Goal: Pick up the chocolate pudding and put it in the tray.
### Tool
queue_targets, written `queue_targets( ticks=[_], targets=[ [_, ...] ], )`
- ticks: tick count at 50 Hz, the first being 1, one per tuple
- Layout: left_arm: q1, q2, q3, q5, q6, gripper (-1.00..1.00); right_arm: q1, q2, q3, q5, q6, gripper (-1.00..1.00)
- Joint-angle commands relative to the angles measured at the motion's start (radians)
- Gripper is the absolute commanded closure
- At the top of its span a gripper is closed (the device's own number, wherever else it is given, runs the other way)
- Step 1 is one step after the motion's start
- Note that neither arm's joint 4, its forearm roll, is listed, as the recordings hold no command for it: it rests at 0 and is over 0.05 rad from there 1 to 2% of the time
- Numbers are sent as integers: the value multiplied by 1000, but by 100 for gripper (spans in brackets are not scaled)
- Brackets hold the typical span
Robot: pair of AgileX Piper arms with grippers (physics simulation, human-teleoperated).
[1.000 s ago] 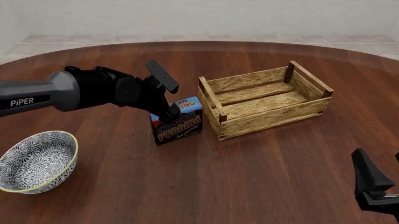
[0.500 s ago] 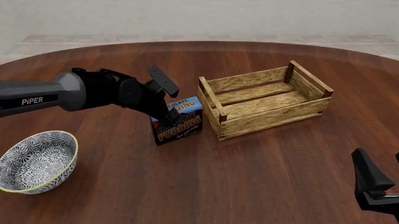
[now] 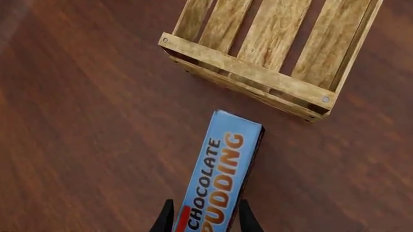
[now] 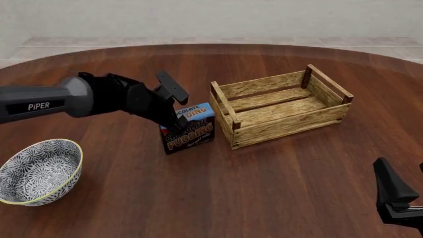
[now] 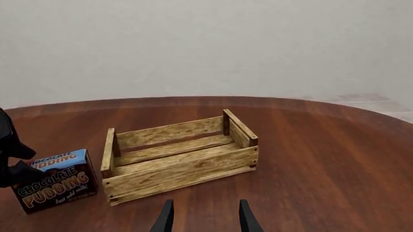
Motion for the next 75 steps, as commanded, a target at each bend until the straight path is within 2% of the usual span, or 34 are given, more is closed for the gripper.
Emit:
queue_targets(
  ticks=[1, 29, 48, 50, 51, 64, 75],
  targets=[
    [4, 19, -2, -2, 1, -100, -1, 2, 0, -3, 2, -100],
    [18, 76, -18, -1, 3, -100, -3, 0, 0, -3, 7, -100],
    [-11, 101, -21, 15, -47, -100, -3, 3, -1, -5, 0, -100],
    [-56, 45, 37, -36, -60, -100, -3, 3, 0, -6, -2, -100],
    [-66, 35, 40, -39, -79, 100, -3, 3, 0, -6, -2, -100],
    [-92, -60, 98, -138, -43, 100, -7, -6, -1, 0, -1, -100],
    [-77, -101, 91, -159, -36, 100, -7, -16, -1, 8, 3, -100]
  ],
)
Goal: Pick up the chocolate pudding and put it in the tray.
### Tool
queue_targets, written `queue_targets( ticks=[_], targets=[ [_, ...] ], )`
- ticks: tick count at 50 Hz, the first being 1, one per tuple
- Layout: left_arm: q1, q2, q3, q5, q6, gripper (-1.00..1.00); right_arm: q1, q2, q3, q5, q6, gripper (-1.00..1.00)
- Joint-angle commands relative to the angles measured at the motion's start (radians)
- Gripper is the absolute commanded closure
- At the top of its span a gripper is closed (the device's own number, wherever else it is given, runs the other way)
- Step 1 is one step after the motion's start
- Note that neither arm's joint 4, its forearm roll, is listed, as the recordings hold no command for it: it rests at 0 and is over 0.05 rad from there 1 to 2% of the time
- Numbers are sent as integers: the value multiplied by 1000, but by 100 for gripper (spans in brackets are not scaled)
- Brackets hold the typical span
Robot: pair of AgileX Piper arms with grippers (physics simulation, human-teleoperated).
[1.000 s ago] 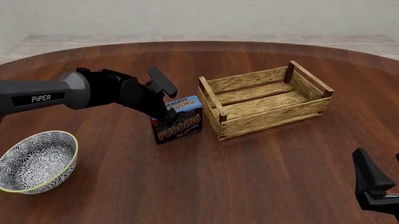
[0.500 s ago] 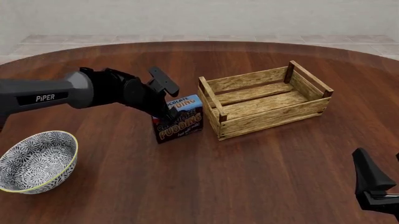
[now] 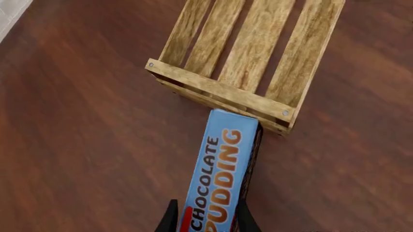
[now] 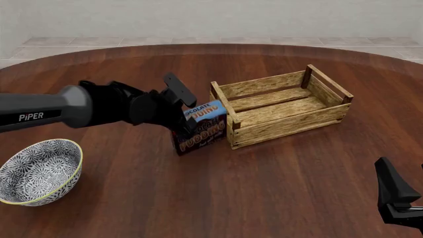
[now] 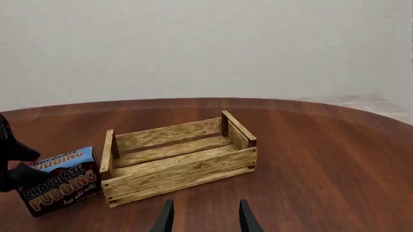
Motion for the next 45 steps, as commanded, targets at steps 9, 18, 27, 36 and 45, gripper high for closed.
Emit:
queue_targets(
  ticks=[9, 18, 27, 36, 45],
  targets=[
    [9, -66, 2, -28, 24, 100, 1, -15, 0, 13, 4, -100],
    [27, -70, -23, -11, 35, 100, 0, -20, -2, 17, 6, -100],
    [67, -62, -84, 52, 78, 100, -3, -32, -2, 27, 10, -100],
    [96, -73, -124, 97, 125, 100, -3, -38, -1, 31, 12, -100],
    [101, -103, -166, 143, 146, 100, -5, -44, -3, 35, 13, -100]
  ],
)
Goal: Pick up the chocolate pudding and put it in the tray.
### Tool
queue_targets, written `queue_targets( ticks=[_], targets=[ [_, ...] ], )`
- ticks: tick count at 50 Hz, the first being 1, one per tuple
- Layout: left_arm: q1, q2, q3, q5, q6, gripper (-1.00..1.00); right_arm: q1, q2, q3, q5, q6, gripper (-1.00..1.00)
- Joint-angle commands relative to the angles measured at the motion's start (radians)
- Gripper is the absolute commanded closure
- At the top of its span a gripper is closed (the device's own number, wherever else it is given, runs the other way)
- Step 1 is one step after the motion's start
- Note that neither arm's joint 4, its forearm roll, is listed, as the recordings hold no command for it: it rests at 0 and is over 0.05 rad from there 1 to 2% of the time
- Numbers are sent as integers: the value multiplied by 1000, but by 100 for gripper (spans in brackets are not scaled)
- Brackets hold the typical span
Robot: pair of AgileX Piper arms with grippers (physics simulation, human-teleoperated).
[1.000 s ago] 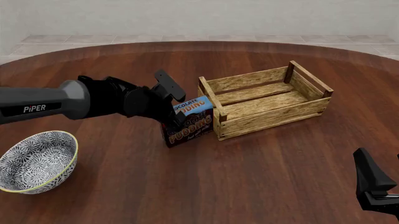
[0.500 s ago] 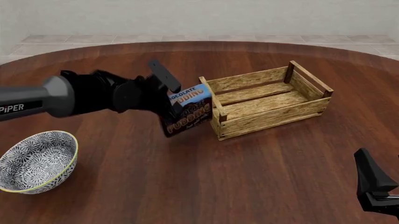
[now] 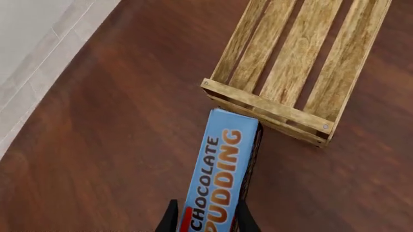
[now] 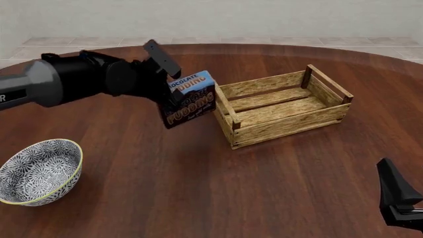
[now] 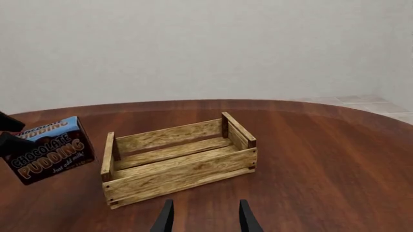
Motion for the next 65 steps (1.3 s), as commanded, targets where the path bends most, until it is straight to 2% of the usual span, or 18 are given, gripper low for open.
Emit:
queue_targets(
  ticks=[1, 13, 15, 24, 38, 47, 52, 56, 57, 62, 63, 65],
  targets=[
    [20, -27, -64, 56, 53, 100, -2, -8, 0, 4, 2, -100],
    [-8, -48, -167, 145, 50, 100, -7, -33, 1, 22, 11, -100],
    [-33, -62, -156, 156, 40, 100, -7, -40, 1, 28, 11, -100],
    [-53, -66, -214, 185, 64, 100, -6, -43, 4, 26, 17, -100],
    [-91, -6, -358, 261, 83, 100, -12, -61, 1, 38, 30, -100],
    [-116, 30, -442, 281, 92, 100, -9, -61, 0, 38, 35, -100],
    [-126, 51, -475, 251, 102, 100, -6, -61, -1, 39, 36, -100],
    [-132, 79, -510, 265, 91, 100, -5, -62, -9, 48, 35, -100],
    [-138, 93, -535, 278, 68, 100, -4, -62, -2, 41, 34, -100],
    [-177, 93, -541, 273, 67, 100, -4, -63, 3, 35, 31, -100],
    [-189, 105, -576, 300, 33, 100, -5, -63, -7, 43, 32, -100],
    [-186, 121, -601, 304, 43, 100, -6, -63, -9, 45, 32, -100]
  ],
)
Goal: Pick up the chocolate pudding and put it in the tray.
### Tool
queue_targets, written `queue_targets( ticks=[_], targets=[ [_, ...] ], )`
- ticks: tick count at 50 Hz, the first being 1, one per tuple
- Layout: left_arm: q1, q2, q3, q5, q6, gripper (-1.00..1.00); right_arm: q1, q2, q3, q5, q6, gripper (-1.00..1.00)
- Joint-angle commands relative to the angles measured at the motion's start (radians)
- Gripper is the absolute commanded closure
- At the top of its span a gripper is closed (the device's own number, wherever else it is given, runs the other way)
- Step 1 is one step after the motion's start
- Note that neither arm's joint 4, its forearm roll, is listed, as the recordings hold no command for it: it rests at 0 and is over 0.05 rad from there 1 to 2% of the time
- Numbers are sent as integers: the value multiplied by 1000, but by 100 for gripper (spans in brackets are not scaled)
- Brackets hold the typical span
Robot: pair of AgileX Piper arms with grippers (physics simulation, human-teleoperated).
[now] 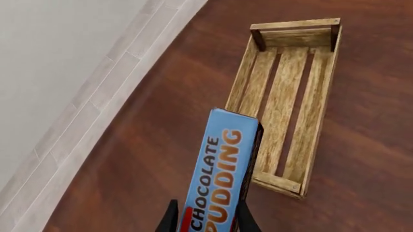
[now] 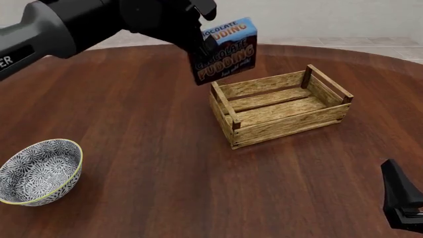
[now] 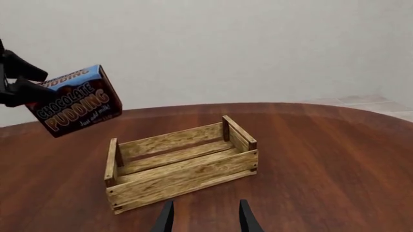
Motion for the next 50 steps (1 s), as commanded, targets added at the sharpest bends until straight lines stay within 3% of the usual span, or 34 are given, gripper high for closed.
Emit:
queue_targets(
  ticks=[1, 10, 15, 31, 50],
  targets=[
    [-43, 49, -104, 31, -10, 100, 0, -2, -7, 6, 0, -100],
    [-76, 89, -117, 3, -17, 100, 5, -2, -5, 0, 0, -100],
    [-104, 99, -115, -20, -62, 100, 4, -2, -6, -1, 3, -100],
    [-147, 139, -124, -69, -73, 100, 3, -2, -3, -9, 13, -100],
    [-150, 251, -276, -26, -67, 100, -1, -3, -4, -17, 24, -100]
  ],
)
